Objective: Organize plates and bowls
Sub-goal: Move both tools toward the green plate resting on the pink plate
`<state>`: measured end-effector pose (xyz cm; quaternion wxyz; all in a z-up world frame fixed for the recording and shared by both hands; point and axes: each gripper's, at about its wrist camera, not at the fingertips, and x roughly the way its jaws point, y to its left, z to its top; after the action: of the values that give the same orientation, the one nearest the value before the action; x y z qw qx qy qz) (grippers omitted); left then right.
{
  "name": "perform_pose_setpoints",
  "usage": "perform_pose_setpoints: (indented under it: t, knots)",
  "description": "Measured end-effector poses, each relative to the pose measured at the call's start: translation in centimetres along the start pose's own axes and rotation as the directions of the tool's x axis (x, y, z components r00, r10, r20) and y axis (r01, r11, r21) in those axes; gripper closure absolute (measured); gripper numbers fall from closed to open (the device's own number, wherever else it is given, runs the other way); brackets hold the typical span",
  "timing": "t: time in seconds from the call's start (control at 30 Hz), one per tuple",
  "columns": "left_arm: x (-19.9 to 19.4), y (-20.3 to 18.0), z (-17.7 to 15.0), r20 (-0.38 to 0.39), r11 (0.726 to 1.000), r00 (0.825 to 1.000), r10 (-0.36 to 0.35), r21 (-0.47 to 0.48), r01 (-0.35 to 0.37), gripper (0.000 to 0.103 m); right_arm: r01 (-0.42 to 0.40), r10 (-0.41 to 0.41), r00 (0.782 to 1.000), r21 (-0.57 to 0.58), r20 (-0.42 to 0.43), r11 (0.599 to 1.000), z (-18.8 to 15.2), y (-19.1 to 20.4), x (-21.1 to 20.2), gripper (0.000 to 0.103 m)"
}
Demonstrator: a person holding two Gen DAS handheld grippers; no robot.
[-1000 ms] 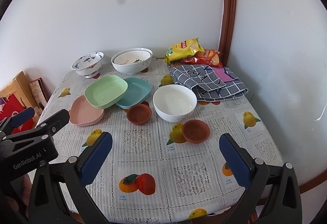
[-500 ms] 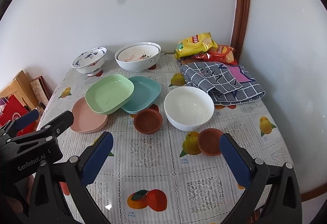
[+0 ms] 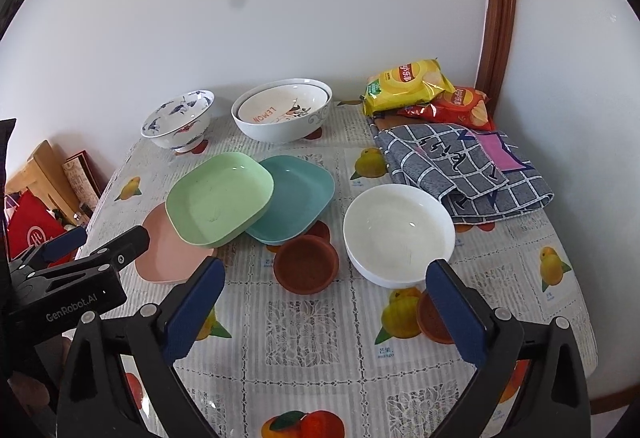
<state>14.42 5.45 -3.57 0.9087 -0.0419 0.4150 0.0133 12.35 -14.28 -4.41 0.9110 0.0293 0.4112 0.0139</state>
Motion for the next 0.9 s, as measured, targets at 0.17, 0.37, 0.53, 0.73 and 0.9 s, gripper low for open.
perform_pose_setpoints:
  t: [0.17, 0.37, 0.53, 0.73, 0.9]
  knots:
    - [1.9, 0.8, 0.7, -0.022, 1.000, 1.000, 0.005, -0.019, -0.005, 0.002, -0.012, 0.012, 1.000, -0.013, -0.009, 1.000, 0.9, 0.6, 1.9, 0.008]
    - [4.0, 1.5, 1.1, -0.043, 1.000, 0.999, 0.013, -0.027, -0.014, 0.002, -0.031, 0.030, 0.999, -0.032, -0.032, 0.999, 1.8, 1.8, 4.3, 0.017]
    - [5.6, 2.3, 1.6, -0.054, 0.999, 0.998, 0.014, -0.040, -0.016, 0.002, -0.043, 0.040, 0.998, -0.053, -0.042, 0.998, 2.4, 2.8, 5.8, 0.023]
    - [7.0, 2.9, 2.3, -0.059, 0.999, 0.998, 0.024, -0.036, -0.026, 0.002, -0.049, 0.046, 0.997, -0.063, -0.056, 0.997, 3.0, 3.6, 7.9, 0.028]
    - [8.1, 3.7, 2.8, -0.061, 0.999, 0.998, 0.026, -0.045, -0.029, 0.006, -0.055, 0.050, 0.996, -0.069, -0.068, 0.996, 3.4, 4.1, 9.6, 0.034]
